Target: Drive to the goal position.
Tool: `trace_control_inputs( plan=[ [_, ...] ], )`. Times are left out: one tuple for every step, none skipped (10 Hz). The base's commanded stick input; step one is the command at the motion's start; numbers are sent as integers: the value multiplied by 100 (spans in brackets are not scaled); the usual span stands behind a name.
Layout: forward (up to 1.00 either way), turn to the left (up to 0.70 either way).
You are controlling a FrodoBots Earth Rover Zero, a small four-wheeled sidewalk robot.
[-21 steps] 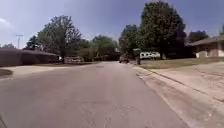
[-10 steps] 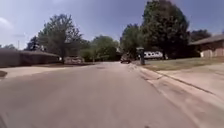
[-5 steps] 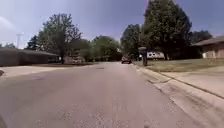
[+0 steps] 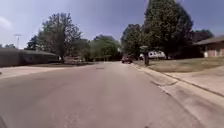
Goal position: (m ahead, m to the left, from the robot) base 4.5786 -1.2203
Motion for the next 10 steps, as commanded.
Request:
trace_control_inputs(
  plan=[
    [70,-26],
    [70,-12],
    [70,0],
    [70,0],
    [70,0],
    [70,0],
    [70,0],
    [70,0],
    [70,0],
    [70,0]
  ],
)
